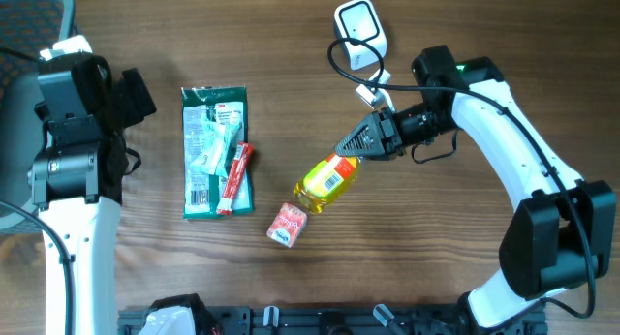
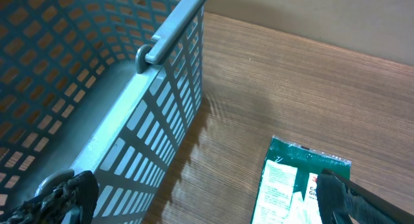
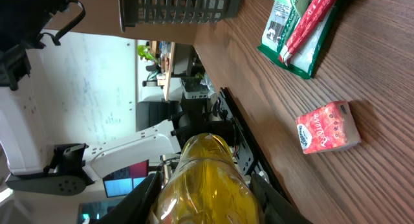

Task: Scan the item barcode
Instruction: 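Lift the Vim bottle with the right gripper and tilt it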

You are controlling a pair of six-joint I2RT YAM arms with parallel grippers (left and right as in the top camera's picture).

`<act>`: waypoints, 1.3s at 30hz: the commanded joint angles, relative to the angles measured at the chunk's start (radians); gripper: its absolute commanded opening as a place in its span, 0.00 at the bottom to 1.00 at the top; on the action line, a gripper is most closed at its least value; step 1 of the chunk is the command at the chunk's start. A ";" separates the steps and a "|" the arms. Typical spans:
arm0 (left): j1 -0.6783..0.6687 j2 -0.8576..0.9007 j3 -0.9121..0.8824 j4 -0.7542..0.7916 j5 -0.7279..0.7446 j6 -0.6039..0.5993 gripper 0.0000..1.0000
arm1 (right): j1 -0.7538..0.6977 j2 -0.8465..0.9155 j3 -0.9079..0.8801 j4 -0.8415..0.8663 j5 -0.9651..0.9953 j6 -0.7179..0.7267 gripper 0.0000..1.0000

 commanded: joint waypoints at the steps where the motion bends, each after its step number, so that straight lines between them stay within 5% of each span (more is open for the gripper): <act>1: 0.006 0.001 0.004 0.002 0.005 0.002 1.00 | 0.006 -0.029 -0.006 0.002 -0.061 -0.021 0.24; 39: 0.006 0.001 0.004 0.002 0.005 0.002 1.00 | 0.006 -0.029 -0.006 0.030 -0.060 -0.013 0.24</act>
